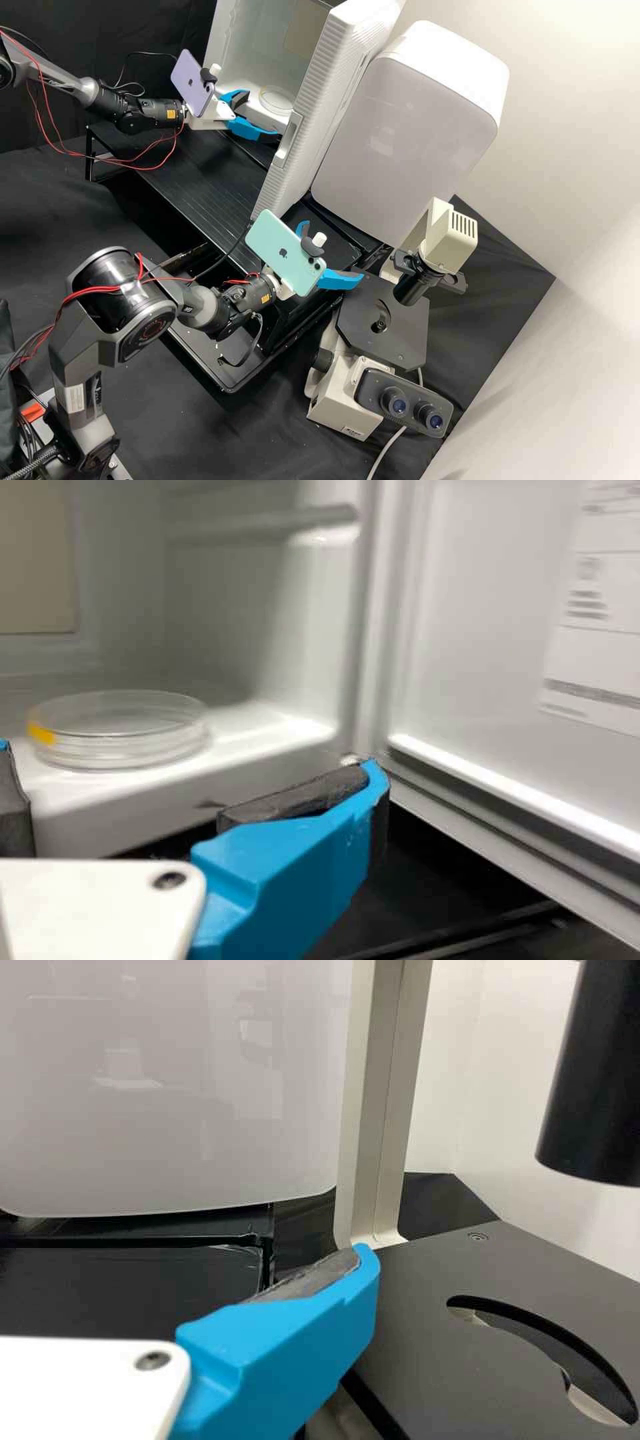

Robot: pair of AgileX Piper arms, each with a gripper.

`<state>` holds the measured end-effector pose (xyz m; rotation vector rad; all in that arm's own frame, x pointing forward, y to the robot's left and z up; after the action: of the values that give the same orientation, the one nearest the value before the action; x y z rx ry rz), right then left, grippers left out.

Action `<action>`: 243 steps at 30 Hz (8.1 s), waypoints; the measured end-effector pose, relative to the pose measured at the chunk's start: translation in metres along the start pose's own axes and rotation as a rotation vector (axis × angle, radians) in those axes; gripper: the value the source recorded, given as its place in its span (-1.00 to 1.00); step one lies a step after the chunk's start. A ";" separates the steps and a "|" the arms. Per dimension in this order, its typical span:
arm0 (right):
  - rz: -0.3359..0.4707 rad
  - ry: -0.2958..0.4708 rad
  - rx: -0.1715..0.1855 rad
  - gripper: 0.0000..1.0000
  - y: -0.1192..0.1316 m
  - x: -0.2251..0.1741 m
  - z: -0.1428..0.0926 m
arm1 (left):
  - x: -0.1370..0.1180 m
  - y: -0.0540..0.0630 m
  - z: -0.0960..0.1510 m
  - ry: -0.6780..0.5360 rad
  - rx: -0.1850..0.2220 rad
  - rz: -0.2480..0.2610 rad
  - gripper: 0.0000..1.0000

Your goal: Take the petri dish out of the incubator

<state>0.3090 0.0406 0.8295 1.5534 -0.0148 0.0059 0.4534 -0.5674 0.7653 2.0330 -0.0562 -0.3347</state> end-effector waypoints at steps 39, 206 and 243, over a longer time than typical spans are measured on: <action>0.000 0.000 0.000 1.00 0.000 0.000 0.000 | 0.052 0.022 0.000 0.241 0.110 0.010 1.00; 0.000 0.000 0.000 1.00 0.000 0.000 0.000 | 0.087 0.012 0.010 0.306 0.035 -0.002 -1.00; 0.000 0.000 0.000 1.00 0.000 0.000 0.000 | 0.087 0.011 0.013 0.312 0.042 0.004 -1.00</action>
<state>0.3090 0.0406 0.8295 1.5534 -0.0148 0.0059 0.5346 -0.5996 0.7513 2.1036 0.1267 -0.0111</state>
